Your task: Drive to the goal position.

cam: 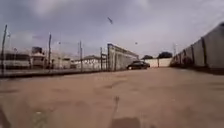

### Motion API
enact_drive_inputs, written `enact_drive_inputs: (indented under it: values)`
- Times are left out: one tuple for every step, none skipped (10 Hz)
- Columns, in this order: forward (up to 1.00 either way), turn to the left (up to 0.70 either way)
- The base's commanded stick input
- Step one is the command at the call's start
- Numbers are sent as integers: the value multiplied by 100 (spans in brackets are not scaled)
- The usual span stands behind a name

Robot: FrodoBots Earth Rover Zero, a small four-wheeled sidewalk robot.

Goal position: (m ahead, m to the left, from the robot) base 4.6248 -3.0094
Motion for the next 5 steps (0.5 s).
enact_drive_inputs:
  values:
    - [70, -35]
    - [70, -35]
    - [70, -35]
    - [70, -35]
    - [70, -35]
